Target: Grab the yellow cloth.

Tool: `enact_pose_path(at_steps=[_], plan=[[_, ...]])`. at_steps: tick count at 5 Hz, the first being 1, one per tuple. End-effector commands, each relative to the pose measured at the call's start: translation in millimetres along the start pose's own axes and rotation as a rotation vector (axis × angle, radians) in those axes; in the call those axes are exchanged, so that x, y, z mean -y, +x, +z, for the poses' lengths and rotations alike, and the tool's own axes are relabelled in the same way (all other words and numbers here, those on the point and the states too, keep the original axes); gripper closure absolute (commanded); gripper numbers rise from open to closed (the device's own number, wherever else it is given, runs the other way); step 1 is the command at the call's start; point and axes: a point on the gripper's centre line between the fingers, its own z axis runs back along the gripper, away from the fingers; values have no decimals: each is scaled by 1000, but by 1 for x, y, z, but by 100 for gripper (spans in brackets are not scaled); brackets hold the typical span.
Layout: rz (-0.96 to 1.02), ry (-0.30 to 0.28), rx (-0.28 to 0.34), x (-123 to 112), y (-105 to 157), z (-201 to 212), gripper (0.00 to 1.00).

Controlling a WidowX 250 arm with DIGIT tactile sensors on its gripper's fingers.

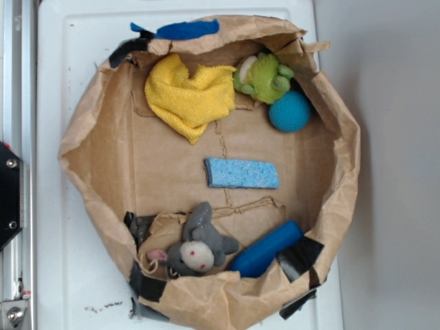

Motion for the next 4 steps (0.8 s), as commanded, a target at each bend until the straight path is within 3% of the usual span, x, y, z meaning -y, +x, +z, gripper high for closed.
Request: enact_pose_path(at_steps=[1, 2, 3, 4], plan=[[0, 0, 0, 0, 0, 0, 0], [92, 20, 20, 1, 50, -5, 0], [140, 23, 52, -8, 63, -6, 0], [57, 47, 96, -13, 69, -12, 0]])
